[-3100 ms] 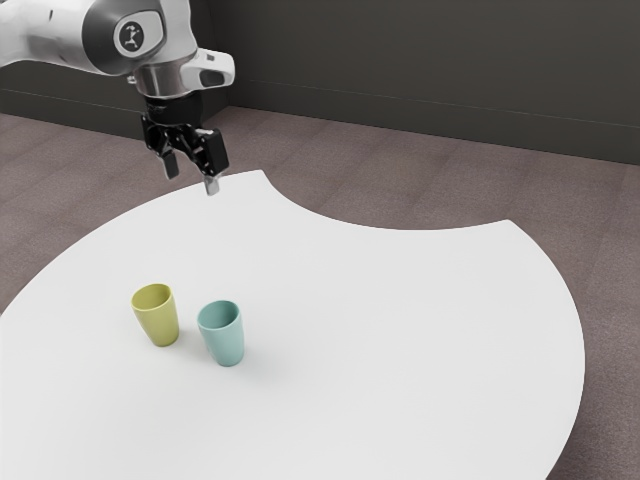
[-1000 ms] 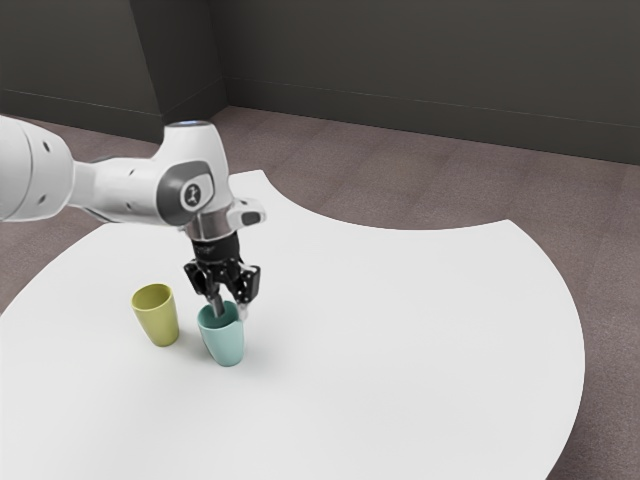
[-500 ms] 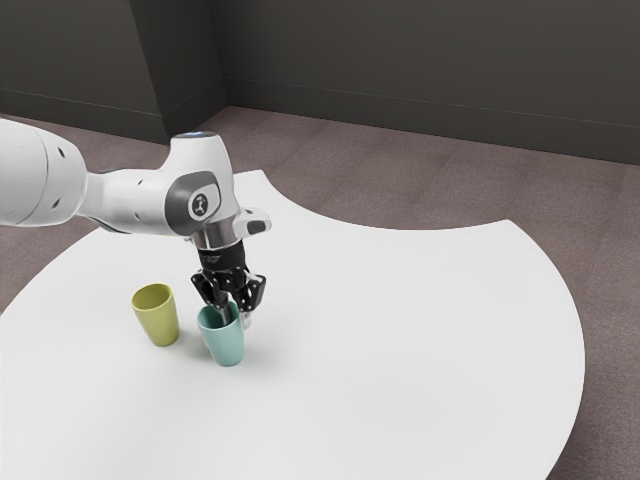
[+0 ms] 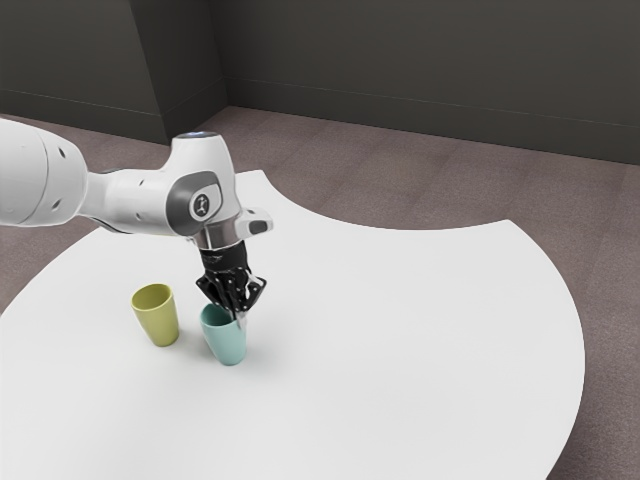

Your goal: Place the right cup onto the left cup

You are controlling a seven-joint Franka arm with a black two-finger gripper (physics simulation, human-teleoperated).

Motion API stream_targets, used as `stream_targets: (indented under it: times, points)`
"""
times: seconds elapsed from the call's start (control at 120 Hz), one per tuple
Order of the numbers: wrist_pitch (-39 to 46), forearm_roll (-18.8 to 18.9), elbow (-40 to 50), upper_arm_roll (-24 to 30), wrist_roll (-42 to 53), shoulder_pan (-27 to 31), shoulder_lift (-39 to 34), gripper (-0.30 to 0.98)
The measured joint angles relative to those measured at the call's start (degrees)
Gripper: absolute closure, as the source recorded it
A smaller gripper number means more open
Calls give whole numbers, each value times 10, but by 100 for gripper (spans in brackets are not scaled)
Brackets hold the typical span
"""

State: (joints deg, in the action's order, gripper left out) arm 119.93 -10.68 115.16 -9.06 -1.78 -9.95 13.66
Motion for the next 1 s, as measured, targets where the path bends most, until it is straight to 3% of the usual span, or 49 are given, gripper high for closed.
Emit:
stream_targets:
  times: [0.425, 1.0]
  points:
    - [-17, 16, -5, -1, -3, -5, -54, 79]
    - [-109, 96, -24, -4, -12, -6, -141, 79]
